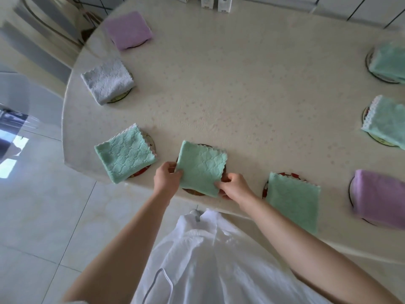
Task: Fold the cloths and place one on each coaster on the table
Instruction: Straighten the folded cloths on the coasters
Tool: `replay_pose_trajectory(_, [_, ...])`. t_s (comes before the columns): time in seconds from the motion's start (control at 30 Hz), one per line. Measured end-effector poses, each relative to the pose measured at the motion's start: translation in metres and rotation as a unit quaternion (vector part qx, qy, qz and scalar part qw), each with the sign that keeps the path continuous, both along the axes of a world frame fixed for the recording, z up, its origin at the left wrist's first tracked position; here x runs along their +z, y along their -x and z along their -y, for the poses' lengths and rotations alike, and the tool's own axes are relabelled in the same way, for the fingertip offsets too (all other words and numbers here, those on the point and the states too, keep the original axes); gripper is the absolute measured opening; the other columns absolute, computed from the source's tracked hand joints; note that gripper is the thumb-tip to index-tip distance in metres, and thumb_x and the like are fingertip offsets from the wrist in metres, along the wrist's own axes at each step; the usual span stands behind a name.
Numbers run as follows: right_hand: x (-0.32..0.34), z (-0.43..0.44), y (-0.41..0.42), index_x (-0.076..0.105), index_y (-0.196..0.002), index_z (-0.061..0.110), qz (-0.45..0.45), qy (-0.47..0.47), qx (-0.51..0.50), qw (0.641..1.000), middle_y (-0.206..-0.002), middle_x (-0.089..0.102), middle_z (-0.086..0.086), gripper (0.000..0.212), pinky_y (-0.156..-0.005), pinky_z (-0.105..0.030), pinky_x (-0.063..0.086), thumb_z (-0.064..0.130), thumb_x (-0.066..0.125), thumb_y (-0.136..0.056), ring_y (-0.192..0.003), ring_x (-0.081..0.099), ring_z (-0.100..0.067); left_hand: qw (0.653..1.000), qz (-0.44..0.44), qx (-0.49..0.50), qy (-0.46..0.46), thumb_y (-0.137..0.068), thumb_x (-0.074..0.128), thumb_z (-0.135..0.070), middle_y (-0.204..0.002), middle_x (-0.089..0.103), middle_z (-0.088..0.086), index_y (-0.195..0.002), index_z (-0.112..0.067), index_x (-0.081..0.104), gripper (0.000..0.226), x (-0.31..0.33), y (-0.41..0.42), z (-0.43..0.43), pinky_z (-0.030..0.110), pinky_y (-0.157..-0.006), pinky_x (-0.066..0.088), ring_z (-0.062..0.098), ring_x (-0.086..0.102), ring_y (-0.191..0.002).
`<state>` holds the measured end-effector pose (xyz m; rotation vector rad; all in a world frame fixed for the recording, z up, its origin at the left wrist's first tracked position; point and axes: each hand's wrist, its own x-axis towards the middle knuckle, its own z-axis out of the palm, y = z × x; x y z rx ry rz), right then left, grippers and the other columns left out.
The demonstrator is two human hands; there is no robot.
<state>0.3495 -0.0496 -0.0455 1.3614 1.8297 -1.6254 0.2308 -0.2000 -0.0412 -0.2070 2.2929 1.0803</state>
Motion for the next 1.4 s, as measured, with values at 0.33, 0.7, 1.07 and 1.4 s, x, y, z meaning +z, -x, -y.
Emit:
replay_pose_trajectory(0.33, [-0.004,-0.006,0.004,0.062,-0.069,0.011,0.060,-0.056,0.116,0.990,-0.071,0.072,-0.011,0.014,-0.062,-0.035,0.053,0.023,0.066,-0.072,-0.073,0.069,-0.029,0.997,-0.041,-0.002,0.073,-0.084,0.066,-0.020,-0.097,0.070,0.002,-0.101,-0.013,0.070,0.019,-0.007,0.003,0.009,0.031,-0.082,0.048,0.021,0.060,-0.091])
replay_pose_trajectory(0.7, [0.031,-0.018,0.048,0.056,-0.081,0.020,0.009,-0.241,0.218,0.946,-0.078,0.063,0.001,0.007,-0.059,-0.028,0.041,0.023,0.051,-0.085,-0.073,0.059,-0.021,0.987,-0.122,0.064,0.085,-0.080,0.061,-0.008,-0.089,0.068,0.001,-0.100,-0.012,0.069,0.021,0.010,0.025,0.046,0.026,-0.071,0.041,0.023,0.061,-0.087])
replay_pose_trajectory(1.07, [0.029,0.044,0.140,0.064,-0.093,0.013,-0.060,-0.183,0.251,0.949,-0.084,0.064,0.000,0.013,-0.069,-0.028,0.048,0.018,0.054,-0.086,-0.080,0.060,-0.020,0.971,-0.117,0.179,0.108,-0.081,0.063,-0.016,-0.113,0.056,0.005,-0.112,-0.015,0.059,0.031,0.001,0.080,0.123,0.043,-0.091,0.046,0.027,0.053,-0.108])
replay_pose_trajectory(1.4, [0.016,0.120,0.217,0.055,-0.117,0.007,-0.018,-0.210,0.236,0.949,-0.111,0.062,-0.007,0.032,-0.077,-0.026,0.042,0.019,0.056,-0.088,-0.099,0.058,-0.024,0.984,0.103,0.144,-0.012,-0.070,0.067,-0.018,-0.095,0.068,0.013,-0.098,-0.008,0.062,0.030,-0.009,0.122,0.155,0.046,-0.079,0.057,0.026,0.066,-0.086])
